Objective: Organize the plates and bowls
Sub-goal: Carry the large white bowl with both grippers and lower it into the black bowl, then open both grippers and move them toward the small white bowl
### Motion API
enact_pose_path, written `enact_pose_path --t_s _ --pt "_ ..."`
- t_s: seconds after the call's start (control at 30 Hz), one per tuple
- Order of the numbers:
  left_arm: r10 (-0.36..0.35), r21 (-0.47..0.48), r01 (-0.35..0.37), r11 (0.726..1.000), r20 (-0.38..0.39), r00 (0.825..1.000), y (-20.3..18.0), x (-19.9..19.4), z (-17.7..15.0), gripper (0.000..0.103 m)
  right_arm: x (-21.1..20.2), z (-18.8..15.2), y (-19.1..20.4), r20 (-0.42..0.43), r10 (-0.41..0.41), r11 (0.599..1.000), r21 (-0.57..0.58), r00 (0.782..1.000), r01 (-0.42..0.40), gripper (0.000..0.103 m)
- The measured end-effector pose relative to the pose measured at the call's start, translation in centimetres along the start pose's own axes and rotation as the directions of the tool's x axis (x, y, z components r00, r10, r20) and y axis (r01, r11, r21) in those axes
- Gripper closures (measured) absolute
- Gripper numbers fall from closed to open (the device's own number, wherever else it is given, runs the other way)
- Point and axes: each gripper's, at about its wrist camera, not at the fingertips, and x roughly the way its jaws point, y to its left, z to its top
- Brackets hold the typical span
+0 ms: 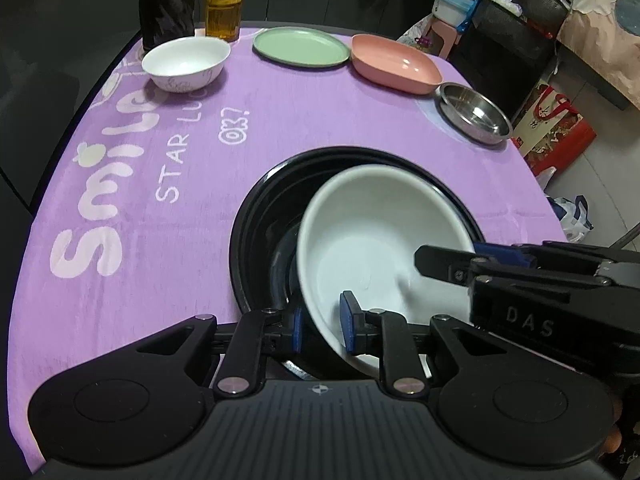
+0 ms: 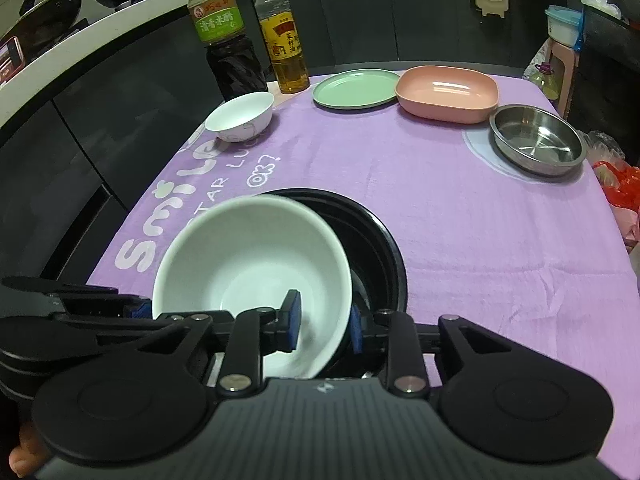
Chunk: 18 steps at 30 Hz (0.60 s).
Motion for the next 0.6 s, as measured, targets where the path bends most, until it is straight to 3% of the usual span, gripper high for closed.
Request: enact_pose_path --t_s 0.6 --pt "0.030 0.036 -0.032 0.999 0.038 0.999 0.2 -1.7 0.5 0.085 0.0 0.0 -0.4 0.005 -0.013 1.000 0.015 1.000 0.013 0.072"
